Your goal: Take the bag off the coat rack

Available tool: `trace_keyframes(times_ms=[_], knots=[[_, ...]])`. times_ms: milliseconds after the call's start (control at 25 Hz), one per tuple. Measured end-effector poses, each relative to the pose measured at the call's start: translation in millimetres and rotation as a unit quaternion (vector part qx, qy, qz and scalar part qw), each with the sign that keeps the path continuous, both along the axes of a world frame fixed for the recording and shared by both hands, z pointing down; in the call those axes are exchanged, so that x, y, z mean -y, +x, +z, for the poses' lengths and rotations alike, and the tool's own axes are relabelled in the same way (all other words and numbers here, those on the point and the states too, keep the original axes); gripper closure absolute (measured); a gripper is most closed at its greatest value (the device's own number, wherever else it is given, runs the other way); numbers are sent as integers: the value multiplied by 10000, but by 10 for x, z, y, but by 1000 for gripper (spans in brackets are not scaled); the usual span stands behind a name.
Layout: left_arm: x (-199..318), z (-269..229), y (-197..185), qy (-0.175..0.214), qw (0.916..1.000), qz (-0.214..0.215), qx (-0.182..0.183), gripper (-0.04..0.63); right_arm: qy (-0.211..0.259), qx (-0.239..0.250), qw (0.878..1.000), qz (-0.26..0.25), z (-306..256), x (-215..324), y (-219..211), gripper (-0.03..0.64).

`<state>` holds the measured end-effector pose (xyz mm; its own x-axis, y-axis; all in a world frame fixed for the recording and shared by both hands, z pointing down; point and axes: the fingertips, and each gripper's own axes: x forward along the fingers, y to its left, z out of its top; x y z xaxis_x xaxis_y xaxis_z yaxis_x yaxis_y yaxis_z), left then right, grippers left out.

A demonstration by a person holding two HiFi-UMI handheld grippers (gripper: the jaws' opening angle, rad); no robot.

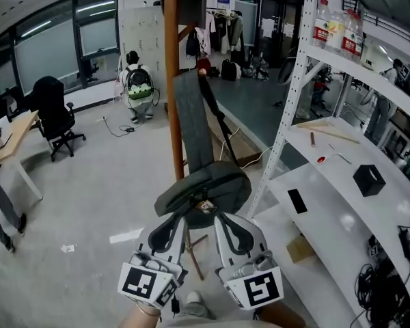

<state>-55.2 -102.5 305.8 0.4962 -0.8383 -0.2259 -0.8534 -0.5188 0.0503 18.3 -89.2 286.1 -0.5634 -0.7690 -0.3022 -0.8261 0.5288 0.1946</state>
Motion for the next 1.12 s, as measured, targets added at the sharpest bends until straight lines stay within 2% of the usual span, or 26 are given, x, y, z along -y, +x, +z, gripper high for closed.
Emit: trace_keyframes(times_ms=[120,240,440,520,560,720,920,1120], knots=[[389,-169,-135,110,9999,-127,7,565,182,-40,9998,54,-144,368,-68,597],[688,-327,-217,231,9996,-114,71,513,322,-47,9994,149,-260,647,-98,597],[1053,-584,-254,336,9991,213,118,416,392,85,9984,397,-388,1022,-63,597],[1190,-645,-178,275,9983,484,183,332,435,-8,9977,521,-410,1126,-30,597],[1247,-673,-128,220,9974,659,181,319,448,-31,9975,540,-423,1166,-23,597],[1420,-812,43,108,9933,1152,41,304,540,-41,9976,428,-484,1277,-34,597],[1578,-853,230,-225,9849,1713,-56,298,418,-67,9986,306,-486,1408,-7,597],[1689,-950,387,-279,9780,2067,-56,298,419,-54,9989,213,-512,1497,67,597]])
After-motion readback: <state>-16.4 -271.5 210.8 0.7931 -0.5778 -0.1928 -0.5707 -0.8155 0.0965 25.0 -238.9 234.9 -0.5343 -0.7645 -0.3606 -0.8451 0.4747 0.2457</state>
